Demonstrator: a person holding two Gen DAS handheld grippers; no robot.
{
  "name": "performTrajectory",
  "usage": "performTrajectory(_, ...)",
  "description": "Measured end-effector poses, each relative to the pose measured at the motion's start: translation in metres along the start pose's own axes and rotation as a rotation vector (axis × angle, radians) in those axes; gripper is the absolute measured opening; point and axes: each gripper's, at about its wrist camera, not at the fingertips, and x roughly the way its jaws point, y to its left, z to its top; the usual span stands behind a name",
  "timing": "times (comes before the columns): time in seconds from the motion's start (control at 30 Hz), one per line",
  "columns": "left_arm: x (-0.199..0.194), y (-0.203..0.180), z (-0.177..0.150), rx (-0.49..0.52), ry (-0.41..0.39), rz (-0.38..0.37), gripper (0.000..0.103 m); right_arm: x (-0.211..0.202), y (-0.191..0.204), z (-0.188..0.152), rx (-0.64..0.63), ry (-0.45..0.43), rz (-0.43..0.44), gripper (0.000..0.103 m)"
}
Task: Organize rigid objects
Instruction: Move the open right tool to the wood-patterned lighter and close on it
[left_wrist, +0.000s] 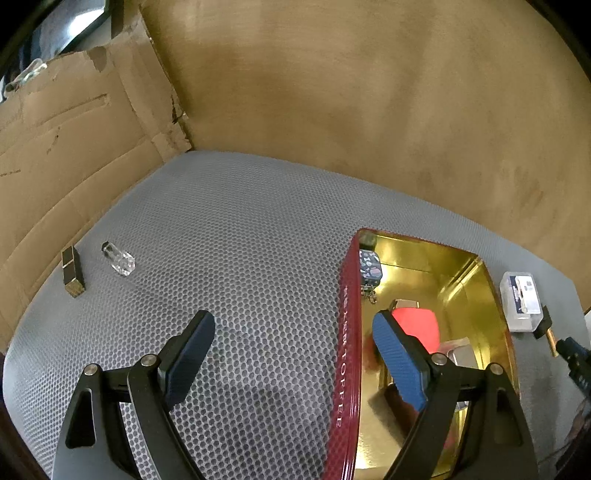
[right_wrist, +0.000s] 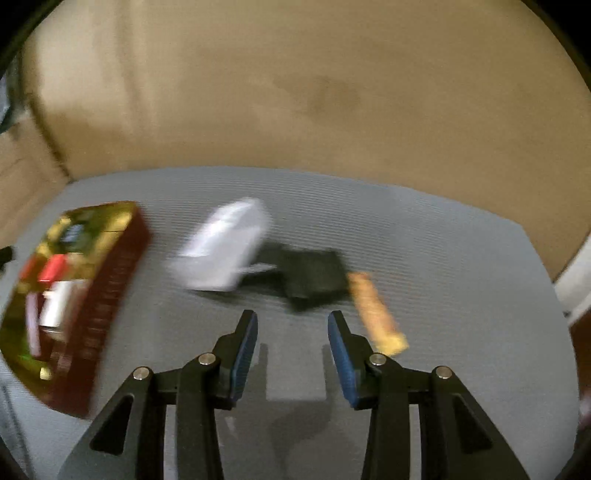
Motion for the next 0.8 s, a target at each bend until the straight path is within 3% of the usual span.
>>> performTrajectory(0.23,-0.001,-0.004,-0.001,0.031,-0.014,-0.016,0.085,0.032,-0.045,-0.006,0.030,0.026,-0.051,0.040)
performTrajectory(0.6,-0.019,-0.047,-0.010,0.202,-0.071,-0.052,0.086,0.070,-0.061,0.008,0.005,0.049,-0.003,0.040)
performTrajectory(0.73,-0.028,-0.082,-0.011,0.262,-0.058,-0.091,0.087,0.073,-0.057,0.011,-0.012,0.043,0.011,0.025)
performTrajectory(0.8,-0.033,-0.102,-0.010,0.295,-0.063,-0.125,0.088,0.072,-0.054,0.010,-0.023,0.042,0.004,0.025)
